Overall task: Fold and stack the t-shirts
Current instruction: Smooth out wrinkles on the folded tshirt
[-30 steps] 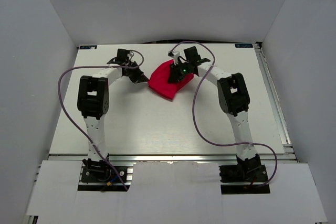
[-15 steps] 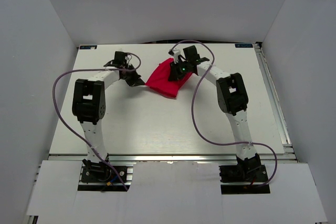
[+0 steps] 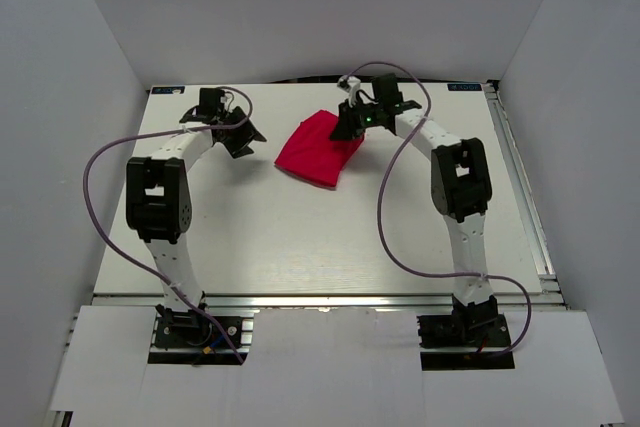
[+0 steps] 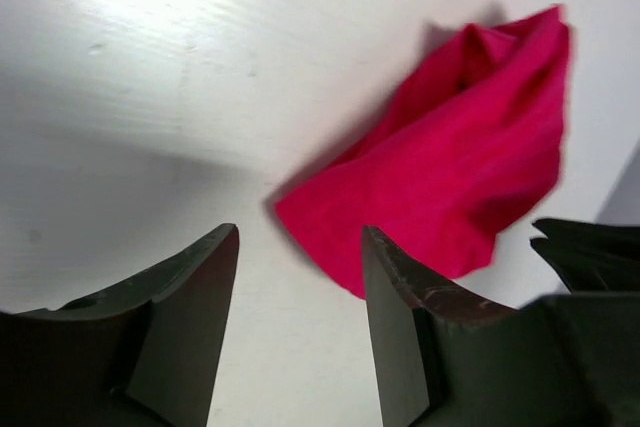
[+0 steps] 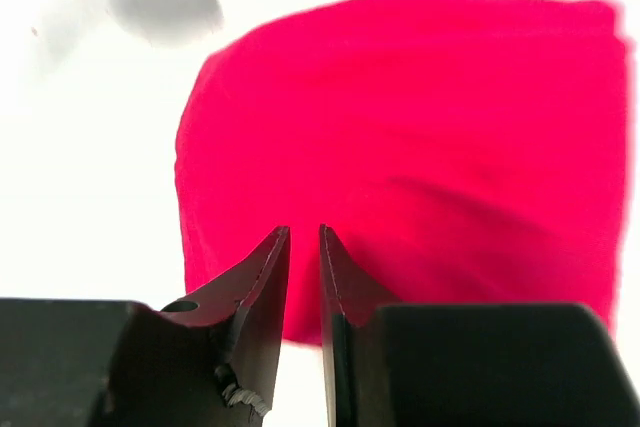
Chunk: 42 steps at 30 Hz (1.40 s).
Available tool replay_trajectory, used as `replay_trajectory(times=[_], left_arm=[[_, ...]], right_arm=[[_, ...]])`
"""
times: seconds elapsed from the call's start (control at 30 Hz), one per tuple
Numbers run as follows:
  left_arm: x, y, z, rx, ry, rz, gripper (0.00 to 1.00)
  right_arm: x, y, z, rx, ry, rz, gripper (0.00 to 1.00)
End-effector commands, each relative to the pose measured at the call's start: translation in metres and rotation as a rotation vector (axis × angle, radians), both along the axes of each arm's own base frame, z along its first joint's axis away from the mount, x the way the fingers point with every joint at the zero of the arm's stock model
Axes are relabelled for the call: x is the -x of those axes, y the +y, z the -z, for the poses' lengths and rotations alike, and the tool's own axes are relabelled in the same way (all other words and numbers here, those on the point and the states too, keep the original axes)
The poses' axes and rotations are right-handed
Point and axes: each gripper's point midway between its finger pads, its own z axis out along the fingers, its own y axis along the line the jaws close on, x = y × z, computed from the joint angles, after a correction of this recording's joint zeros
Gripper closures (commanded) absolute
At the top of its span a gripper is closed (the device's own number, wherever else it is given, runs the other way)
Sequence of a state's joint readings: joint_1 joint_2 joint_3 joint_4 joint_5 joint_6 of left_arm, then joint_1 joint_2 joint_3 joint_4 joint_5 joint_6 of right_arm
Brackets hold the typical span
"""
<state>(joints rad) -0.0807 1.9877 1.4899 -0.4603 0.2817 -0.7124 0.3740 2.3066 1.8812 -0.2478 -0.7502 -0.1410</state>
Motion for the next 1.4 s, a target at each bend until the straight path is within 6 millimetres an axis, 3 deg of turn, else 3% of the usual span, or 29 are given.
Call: replay_trajectory(times=[0.0, 0.07, 0.13, 0.17, 0.23, 0.43, 0.47, 0.53, 0.57, 0.6, 0.83, 0.97, 1.1, 1.23, 1.3, 1.37], left_arm=[[-0.017, -0.016, -0.078, 0.061, -0.223, 0.075, 0.37], [-0.021, -0.036, -0.097, 0.165, -0.288, 0.145, 0.36], [-0.024, -0.057, -0.095, 0.255, -0.285, 0.199, 0.36], [-0.026, -0.072, -0.109, 0.314, -0.324, 0.270, 0.36], [-0.025, -0.099, -0.111, 0.383, -0.325, 0.336, 0.36], [-0.041, -0.151, -0.099, 0.542, -0.353, 0.451, 0.36], [-0.044, -0.157, -0.083, 0.556, -0.328, 0.458, 0.36], [-0.046, -0.172, -0.082, 0.603, -0.323, 0.484, 0.36], [-0.048, -0.176, -0.065, 0.610, -0.289, 0.479, 0.37], [-0.050, -0.182, -0.066, 0.614, -0.288, 0.483, 0.37], [-0.064, -0.170, -0.009, 0.523, -0.169, 0.340, 0.36], [-0.068, -0.160, 0.016, 0.484, -0.115, 0.256, 0.36], [-0.064, -0.158, 0.024, 0.490, -0.086, 0.232, 0.36], [-0.066, -0.158, 0.017, 0.510, -0.105, 0.237, 0.36], [-0.067, -0.158, 0.010, 0.517, -0.116, 0.241, 0.36], [-0.069, -0.158, 0.004, 0.528, -0.136, 0.251, 0.36]], right_arm=[[-0.013, -0.010, -0.043, -0.078, -0.075, -0.009, 0.76], [-0.016, -0.011, -0.034, -0.100, -0.026, -0.013, 0.78], [-0.019, -0.010, -0.042, -0.166, 0.038, -0.015, 0.78], [-0.026, -0.012, -0.039, -0.198, 0.052, -0.010, 0.78], [-0.021, -0.007, -0.043, -0.271, 0.135, -0.039, 0.79], [-0.022, 0.002, -0.030, -0.337, 0.214, -0.049, 0.80], [-0.024, 0.002, -0.027, -0.336, 0.217, -0.044, 0.80], [-0.026, 0.003, -0.019, -0.324, 0.227, -0.020, 0.81], [-0.027, 0.003, -0.016, -0.319, 0.234, -0.011, 0.81], [-0.030, 0.001, -0.008, -0.302, 0.248, 0.021, 0.81], [-0.050, -0.031, 0.039, -0.211, 0.313, 0.213, 0.82], [-0.047, -0.051, 0.070, -0.148, 0.391, 0.296, 0.88], [-0.043, -0.069, 0.093, -0.087, 0.426, 0.355, 0.90], [-0.042, -0.086, 0.105, -0.044, 0.448, 0.411, 0.90], [-0.042, -0.092, 0.103, -0.057, 0.455, 0.410, 0.90], [-0.043, -0.093, 0.087, -0.099, 0.435, 0.377, 0.90]])
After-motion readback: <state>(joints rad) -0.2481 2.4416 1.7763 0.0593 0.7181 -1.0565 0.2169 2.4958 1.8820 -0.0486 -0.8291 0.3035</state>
